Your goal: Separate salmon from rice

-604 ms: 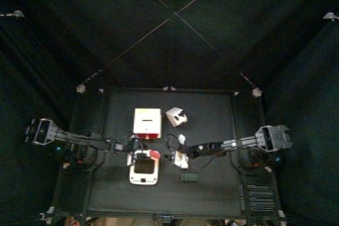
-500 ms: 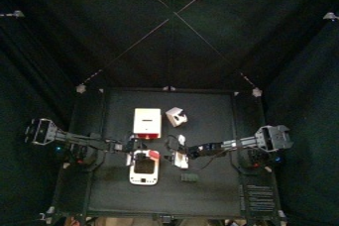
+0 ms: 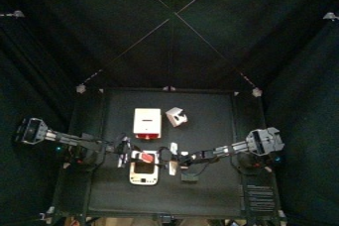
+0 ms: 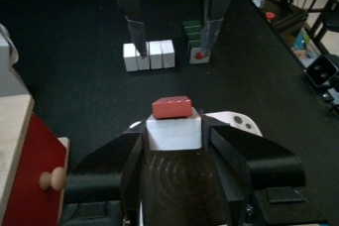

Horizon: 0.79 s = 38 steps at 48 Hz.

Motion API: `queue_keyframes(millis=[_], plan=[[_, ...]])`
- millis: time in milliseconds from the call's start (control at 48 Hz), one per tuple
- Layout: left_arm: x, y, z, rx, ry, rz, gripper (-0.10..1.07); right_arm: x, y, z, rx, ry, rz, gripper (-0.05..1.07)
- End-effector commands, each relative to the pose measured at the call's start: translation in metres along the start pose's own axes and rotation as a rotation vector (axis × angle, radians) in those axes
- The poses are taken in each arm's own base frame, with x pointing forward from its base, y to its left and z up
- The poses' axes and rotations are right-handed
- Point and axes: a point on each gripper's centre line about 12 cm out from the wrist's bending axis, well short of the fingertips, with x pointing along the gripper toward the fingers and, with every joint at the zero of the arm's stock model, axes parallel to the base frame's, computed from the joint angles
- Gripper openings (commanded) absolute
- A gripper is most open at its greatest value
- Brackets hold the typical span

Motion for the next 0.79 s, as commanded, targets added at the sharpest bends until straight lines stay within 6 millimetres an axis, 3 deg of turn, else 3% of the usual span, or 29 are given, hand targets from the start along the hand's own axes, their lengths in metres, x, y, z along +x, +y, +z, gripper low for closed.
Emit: queue_keyframes(millis=[0, 542, 771], plan=[[-0.002, -0.001, 0.005, 0.005, -0.028, -0.005, 0.57, -0.003, 0.001, 0.013, 0.038, -0.028, 0.01, 0.91], [-0.002, -0.003, 0.006, 0.015, -0.031, -0.015, 0.57, 0.005, 0.013, 0.026, 0.03, -0.068, 0.093, 0.9], [0.001, -0.004, 0.012, 0.027, -0.061, -0.022, 0.57, 0.021, 0.004, 0.031, 0.044, -0.072, 0.075, 0.9]])
